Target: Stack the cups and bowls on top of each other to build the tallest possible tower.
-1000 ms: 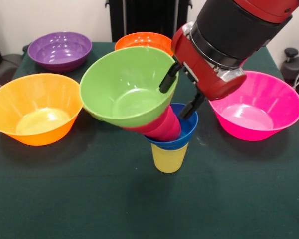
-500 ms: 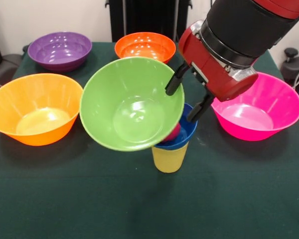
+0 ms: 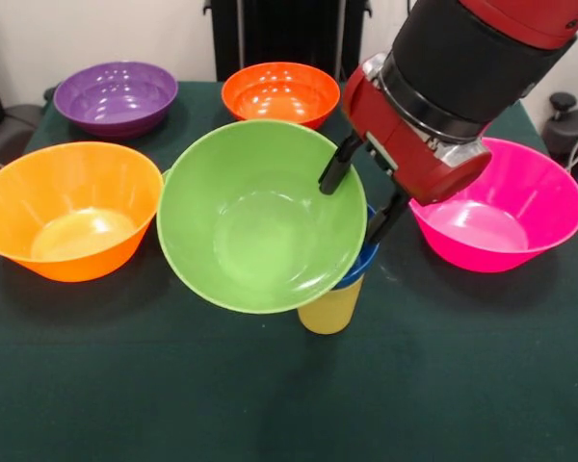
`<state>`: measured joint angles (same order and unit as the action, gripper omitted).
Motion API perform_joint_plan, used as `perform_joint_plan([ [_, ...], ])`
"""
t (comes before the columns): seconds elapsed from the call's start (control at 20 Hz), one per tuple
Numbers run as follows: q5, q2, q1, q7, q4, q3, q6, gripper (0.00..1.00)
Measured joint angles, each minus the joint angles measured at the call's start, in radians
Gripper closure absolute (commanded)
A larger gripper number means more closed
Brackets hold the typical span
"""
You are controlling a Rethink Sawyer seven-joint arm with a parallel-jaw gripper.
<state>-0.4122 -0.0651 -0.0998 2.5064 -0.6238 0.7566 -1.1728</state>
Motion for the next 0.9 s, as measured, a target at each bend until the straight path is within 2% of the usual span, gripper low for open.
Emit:
perform_joint_plan([
  [0.25,0.000,0.005,0.004,0.000,-0.049,-0.031,0.105,0.00],
  [0.5,0.000,0.041,0.018,0.000,-0.060,-0.045,0.218,0.00],
  [0.9,0.000,0.067,0.036,0.000,-0.084,-0.061,0.291,0.00],
])
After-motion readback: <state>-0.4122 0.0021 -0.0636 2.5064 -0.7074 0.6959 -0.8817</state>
